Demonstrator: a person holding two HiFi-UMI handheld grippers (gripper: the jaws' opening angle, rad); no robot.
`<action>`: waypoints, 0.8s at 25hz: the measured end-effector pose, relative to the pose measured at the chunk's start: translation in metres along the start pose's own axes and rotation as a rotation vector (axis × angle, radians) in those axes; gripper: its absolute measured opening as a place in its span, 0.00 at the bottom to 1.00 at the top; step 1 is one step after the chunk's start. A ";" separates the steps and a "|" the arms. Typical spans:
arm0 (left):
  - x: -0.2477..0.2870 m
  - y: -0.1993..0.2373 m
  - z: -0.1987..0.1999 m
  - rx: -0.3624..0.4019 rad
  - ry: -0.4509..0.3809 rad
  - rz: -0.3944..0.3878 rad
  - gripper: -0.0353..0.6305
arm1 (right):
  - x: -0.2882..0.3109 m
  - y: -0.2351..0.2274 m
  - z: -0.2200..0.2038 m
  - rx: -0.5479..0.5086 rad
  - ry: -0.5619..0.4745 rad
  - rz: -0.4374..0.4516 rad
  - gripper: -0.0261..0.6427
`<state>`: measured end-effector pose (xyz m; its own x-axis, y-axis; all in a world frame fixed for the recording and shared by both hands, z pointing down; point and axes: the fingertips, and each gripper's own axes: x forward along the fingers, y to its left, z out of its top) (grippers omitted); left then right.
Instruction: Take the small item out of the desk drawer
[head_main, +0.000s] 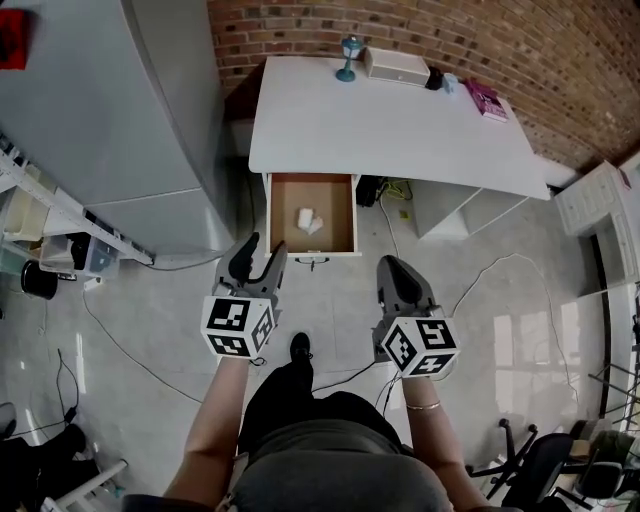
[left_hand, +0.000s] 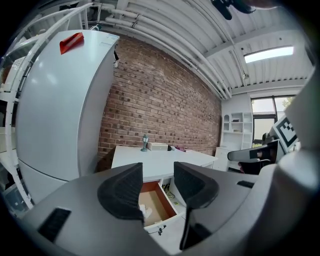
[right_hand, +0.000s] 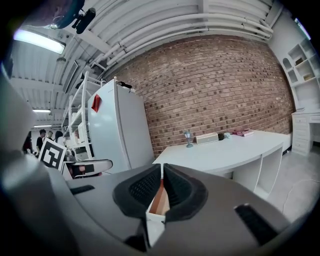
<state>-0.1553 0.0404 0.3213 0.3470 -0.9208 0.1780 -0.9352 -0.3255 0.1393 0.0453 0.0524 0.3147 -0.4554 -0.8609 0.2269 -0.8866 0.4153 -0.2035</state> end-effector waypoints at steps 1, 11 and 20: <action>0.006 0.005 0.002 -0.002 -0.003 -0.002 0.33 | 0.007 0.000 0.001 0.000 0.002 -0.004 0.07; 0.045 0.037 -0.006 -0.048 0.028 0.019 0.34 | 0.055 -0.012 0.003 0.012 0.039 -0.007 0.09; 0.082 0.050 -0.030 -0.066 0.125 0.020 0.35 | 0.094 -0.039 -0.005 0.059 0.080 -0.024 0.09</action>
<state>-0.1716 -0.0446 0.3720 0.3385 -0.8916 0.3008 -0.9367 -0.2889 0.1977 0.0370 -0.0430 0.3490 -0.4415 -0.8431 0.3071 -0.8919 0.3752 -0.2524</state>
